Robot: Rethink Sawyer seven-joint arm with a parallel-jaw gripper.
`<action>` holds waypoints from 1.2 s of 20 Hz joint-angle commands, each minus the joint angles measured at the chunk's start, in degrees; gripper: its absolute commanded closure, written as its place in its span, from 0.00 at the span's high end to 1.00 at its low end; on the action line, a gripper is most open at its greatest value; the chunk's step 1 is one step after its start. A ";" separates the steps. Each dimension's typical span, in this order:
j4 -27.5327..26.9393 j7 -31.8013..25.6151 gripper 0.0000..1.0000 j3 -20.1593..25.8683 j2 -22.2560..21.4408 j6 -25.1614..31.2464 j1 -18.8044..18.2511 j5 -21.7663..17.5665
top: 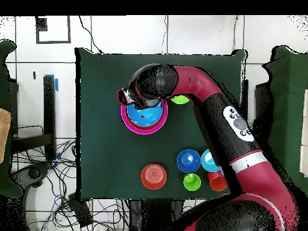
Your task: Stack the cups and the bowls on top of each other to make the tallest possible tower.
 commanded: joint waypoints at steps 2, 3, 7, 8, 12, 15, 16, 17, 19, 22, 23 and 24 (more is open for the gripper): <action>-6.56 -15.78 1.00 -1.75 1.21 4.34 -2.91 -5.24; -6.58 -17.25 1.00 -1.31 0.91 4.08 -3.05 -6.13; -8.70 -26.86 1.00 0.44 -2.64 5.02 -1.88 -12.71; -9.34 -27.82 1.00 0.29 -3.84 5.44 -1.40 -14.29; -10.82 -31.72 1.00 1.26 -2.08 3.97 -2.98 -16.32; -13.86 -31.01 1.00 0.30 1.84 6.68 -3.39 -14.78; -13.83 -29.55 1.00 -0.16 2.39 7.01 -3.32 -13.98; -12.95 -27.16 1.00 -0.78 1.99 6.82 -3.04 -13.21; -10.39 -22.44 1.00 -1.83 0.91 5.89 -2.61 -11.73; -6.62 -17.52 1.00 -2.40 -0.55 3.69 -2.42 -10.20; -6.25 -17.06 1.00 -2.61 -0.82 3.56 -2.30 -10.15; -6.05 -16.88 1.00 -2.72 -1.04 3.42 -2.11 -10.19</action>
